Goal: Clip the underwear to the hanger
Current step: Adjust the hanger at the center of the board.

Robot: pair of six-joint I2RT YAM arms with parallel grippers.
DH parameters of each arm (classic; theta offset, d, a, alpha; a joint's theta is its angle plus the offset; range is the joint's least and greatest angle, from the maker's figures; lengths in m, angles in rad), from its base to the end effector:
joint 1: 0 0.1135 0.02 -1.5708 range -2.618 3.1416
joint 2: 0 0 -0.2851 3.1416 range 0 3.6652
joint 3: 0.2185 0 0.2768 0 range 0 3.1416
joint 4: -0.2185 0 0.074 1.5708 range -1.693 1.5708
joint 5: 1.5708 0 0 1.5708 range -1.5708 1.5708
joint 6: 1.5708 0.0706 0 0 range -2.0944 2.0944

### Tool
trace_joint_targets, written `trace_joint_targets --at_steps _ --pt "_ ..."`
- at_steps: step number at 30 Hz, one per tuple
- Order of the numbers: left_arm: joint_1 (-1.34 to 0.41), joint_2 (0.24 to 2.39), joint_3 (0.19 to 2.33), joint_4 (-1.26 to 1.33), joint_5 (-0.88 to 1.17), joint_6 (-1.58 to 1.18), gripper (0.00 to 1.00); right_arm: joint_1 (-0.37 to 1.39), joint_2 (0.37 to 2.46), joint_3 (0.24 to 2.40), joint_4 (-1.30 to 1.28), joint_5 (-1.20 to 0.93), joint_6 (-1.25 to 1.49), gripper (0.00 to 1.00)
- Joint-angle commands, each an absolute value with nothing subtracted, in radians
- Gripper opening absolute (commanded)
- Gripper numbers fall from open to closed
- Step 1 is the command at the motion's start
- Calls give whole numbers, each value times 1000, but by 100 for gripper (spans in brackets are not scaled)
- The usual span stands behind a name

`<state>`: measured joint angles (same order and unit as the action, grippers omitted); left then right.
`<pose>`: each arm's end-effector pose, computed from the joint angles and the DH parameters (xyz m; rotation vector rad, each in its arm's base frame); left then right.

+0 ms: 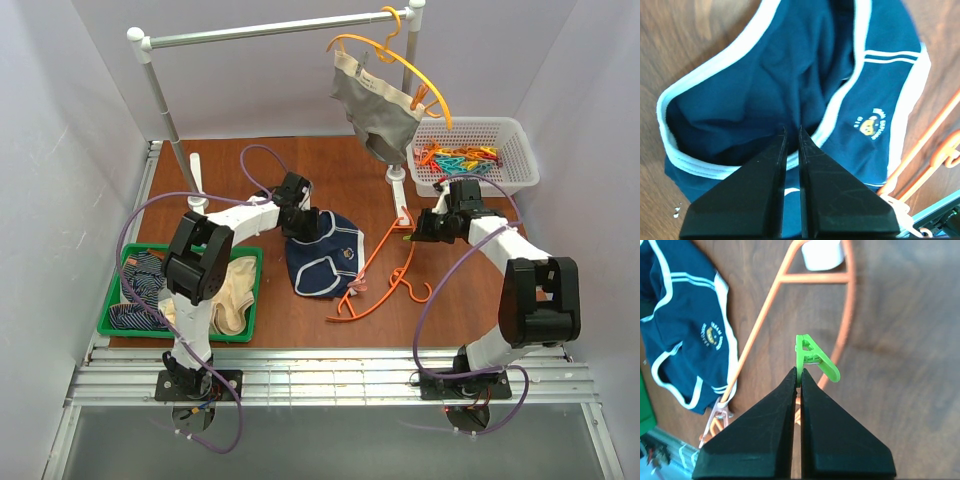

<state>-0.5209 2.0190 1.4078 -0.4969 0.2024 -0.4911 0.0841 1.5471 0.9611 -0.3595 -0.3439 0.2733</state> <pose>0.3947 -0.2428 0.1364 0.1079 2.7779 -0.5642 0.3505 0.0534 0.1852 0.0975 2.5295 0.5771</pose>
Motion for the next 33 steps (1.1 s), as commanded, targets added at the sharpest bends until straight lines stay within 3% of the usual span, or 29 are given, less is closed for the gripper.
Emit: trace_joint_targets --at_steps 1,20,33 --pt "-537 1966 1445 -505 195 -465 7 63 1488 965 -370 -249 268 1" --pt "-538 2066 1470 -511 163 -437 2 43 1632 942 -322 -227 241 1" --pt "-537 2129 1488 -509 198 -413 0 186 1732 991 -245 -265 307 1"
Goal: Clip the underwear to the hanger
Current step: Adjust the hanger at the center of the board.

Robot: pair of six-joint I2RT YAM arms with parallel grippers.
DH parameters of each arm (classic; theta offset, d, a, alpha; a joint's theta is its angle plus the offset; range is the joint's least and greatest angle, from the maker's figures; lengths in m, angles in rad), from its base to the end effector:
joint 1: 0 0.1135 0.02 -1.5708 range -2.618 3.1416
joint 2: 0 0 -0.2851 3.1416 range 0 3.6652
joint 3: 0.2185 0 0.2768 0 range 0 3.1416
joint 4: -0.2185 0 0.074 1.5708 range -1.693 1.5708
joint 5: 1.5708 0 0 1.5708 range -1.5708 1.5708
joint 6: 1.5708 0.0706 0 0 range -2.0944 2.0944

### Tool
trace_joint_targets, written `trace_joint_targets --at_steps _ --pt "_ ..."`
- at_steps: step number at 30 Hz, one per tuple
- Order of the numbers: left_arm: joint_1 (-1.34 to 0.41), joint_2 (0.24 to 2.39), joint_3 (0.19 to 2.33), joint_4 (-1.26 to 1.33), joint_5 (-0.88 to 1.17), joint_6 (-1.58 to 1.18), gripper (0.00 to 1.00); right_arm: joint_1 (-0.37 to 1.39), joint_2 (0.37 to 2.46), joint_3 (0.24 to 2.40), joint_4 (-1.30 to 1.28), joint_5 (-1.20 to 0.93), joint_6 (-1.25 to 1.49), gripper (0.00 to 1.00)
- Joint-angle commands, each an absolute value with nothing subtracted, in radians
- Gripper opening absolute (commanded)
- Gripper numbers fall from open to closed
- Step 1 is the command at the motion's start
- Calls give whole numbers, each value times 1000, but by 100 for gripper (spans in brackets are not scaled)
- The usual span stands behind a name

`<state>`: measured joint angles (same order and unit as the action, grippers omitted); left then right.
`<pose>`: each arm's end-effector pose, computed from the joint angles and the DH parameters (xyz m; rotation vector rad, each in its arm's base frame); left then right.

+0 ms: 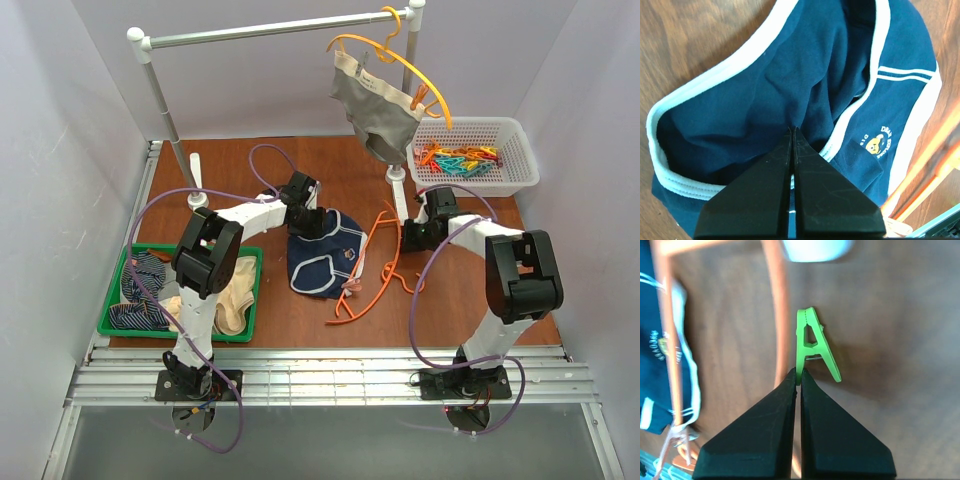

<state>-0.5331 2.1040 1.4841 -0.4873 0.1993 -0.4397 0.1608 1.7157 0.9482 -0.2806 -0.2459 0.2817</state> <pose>0.4095 -0.2579 0.1228 0.1947 2.7656 -0.5508 0.3609 0.0759 0.1277 0.0726 2.6462 0.4743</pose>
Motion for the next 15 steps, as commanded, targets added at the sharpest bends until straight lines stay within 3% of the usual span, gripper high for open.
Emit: trace_joint_targets --at_steps 1,15 --pt "-538 2131 1488 -511 201 -410 0 196 1739 1000 -247 -265 311 1" --pt "-543 2070 1485 -509 177 -416 0 232 1726 1052 -284 -233 327 1"
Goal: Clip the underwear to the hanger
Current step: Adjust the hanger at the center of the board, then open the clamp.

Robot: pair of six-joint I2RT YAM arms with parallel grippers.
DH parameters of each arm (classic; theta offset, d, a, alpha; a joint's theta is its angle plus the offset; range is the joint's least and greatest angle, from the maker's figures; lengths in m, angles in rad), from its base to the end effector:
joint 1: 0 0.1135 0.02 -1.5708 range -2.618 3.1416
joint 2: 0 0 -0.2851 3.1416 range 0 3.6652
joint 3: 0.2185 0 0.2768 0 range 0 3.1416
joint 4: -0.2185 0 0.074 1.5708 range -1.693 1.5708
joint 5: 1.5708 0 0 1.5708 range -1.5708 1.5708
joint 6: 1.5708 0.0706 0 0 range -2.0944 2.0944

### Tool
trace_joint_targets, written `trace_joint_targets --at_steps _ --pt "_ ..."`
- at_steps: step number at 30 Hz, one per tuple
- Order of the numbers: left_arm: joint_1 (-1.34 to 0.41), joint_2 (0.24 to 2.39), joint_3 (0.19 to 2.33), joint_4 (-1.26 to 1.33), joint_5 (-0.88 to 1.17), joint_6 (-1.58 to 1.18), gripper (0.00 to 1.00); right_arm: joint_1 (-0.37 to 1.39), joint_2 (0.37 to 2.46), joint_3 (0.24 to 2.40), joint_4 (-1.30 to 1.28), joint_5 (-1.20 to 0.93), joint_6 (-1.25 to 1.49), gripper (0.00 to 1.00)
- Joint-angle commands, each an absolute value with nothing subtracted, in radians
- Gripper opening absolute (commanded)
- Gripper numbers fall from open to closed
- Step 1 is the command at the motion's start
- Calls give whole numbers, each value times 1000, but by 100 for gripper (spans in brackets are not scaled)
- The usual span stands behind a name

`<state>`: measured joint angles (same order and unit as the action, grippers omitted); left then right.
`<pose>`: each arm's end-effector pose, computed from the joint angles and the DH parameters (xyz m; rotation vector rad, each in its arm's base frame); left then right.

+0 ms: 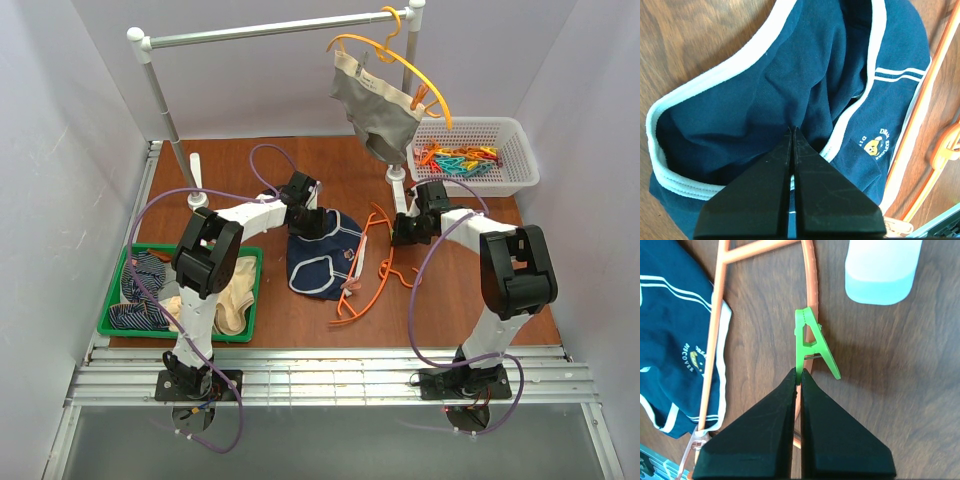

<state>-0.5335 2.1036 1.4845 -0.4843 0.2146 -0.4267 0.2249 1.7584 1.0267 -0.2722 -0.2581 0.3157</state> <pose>0.4092 -0.2591 0.1235 0.2187 2.7616 -0.5691 0.3769 0.1047 0.1377 0.0199 2.6154 0.5301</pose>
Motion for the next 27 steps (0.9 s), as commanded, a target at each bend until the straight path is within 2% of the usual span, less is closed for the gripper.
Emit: trace_joint_targets --at_steps 1,2,4,5,9,12,15,16,19,20,23,27 --pt "-543 2057 1489 -509 164 -414 4 230 1698 1040 -291 -223 319 1" --pt "-543 2049 1493 -512 150 -414 14 230 1684 1034 -299 -203 316 1" --pt "-542 2020 1505 -529 101 -414 26 230 1631 1022 -331 -187 304 1" --pt "-543 2010 1511 -535 82 -417 35 232 1611 1019 -339 -173 302 1" --pt "-543 1965 1551 -601 -54 -422 55 230 1513 1045 -390 -201 276 1" --pt "-543 1895 1554 -575 -8 -384 57 232 1479 1113 -463 -365 244 1" --pt "-540 1743 1465 -461 173 -324 58 241 1450 1158 -567 -527 226 1" --pt "-537 1703 1438 -430 290 -289 57 242 1437 1164 -596 -563 222 1" --pt "-531 1557 1333 -348 454 -247 58 242 1379 1161 -672 -717 236 1" --pt "-519 1504 1289 -313 615 -238 59 242 1365 1157 -710 -806 241 1" --pt "-506 1468 1247 -279 890 -265 59 245 1307 1138 -739 -949 276 1" --pt "-506 1476 1184 -261 1141 -281 59 247 1255 1112 -750 -1148 340 1"
